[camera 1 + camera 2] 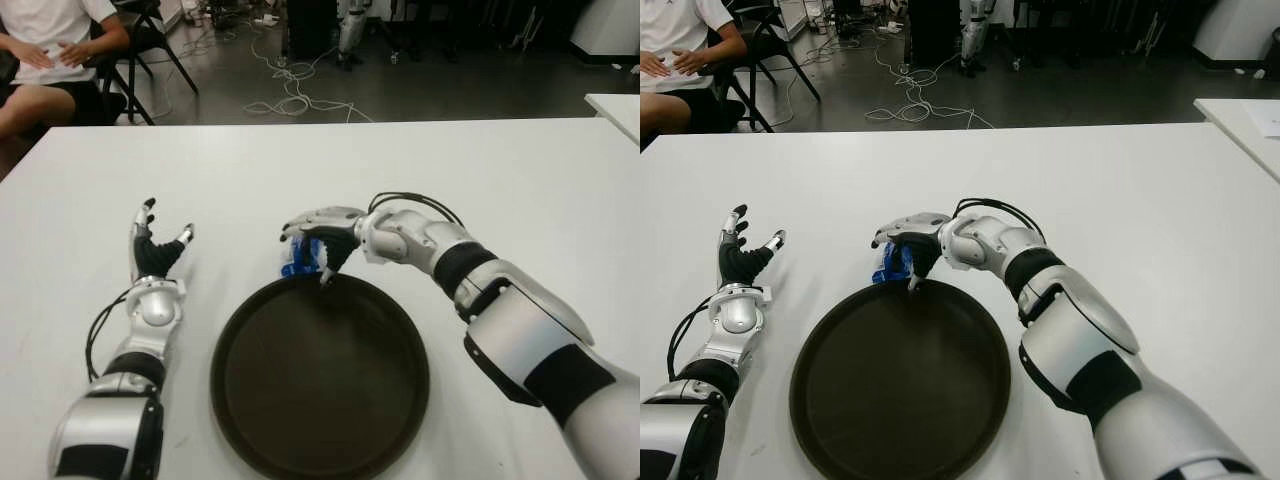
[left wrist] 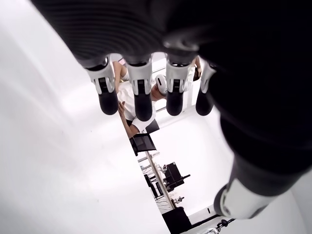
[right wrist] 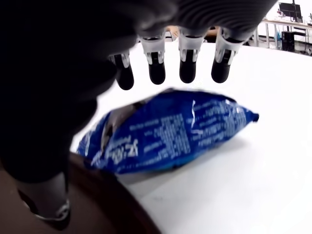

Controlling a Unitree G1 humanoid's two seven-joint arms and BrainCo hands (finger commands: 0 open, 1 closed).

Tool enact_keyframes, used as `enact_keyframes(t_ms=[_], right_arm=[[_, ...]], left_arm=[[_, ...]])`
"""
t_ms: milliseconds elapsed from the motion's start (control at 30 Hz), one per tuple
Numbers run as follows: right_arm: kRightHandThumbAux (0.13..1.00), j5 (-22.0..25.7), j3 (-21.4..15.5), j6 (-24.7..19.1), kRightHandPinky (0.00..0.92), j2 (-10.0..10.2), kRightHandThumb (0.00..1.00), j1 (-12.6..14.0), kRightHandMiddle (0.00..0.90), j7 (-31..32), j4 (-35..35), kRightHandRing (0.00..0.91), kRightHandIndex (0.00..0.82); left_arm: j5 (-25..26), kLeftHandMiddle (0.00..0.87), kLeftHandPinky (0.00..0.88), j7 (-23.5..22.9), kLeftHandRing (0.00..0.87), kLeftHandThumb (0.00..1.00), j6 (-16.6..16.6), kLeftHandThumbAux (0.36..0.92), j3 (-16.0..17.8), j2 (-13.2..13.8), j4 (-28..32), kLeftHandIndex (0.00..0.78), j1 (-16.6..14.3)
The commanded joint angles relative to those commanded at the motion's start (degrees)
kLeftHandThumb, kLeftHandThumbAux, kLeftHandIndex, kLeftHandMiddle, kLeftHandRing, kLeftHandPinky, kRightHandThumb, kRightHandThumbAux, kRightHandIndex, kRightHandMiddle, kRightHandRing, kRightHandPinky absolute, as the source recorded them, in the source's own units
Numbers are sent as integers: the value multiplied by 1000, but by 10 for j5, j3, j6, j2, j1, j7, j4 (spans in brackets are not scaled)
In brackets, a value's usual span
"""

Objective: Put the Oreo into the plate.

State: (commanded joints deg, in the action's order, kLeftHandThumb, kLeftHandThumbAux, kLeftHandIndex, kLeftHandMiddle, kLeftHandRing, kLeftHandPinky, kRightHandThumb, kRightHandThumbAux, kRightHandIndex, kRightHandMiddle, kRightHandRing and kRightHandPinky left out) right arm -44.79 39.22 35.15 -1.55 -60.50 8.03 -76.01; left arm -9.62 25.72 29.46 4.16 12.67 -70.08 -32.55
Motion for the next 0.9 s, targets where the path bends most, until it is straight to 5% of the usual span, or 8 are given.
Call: enact_keyframes(t_ms=[900], right_arm=[[749,2,4,0,0,0,0,20,0,12,1,0,0]], left_arm=[[-4,101,56,4,76,0,6,744,-4,1,4,66,1]])
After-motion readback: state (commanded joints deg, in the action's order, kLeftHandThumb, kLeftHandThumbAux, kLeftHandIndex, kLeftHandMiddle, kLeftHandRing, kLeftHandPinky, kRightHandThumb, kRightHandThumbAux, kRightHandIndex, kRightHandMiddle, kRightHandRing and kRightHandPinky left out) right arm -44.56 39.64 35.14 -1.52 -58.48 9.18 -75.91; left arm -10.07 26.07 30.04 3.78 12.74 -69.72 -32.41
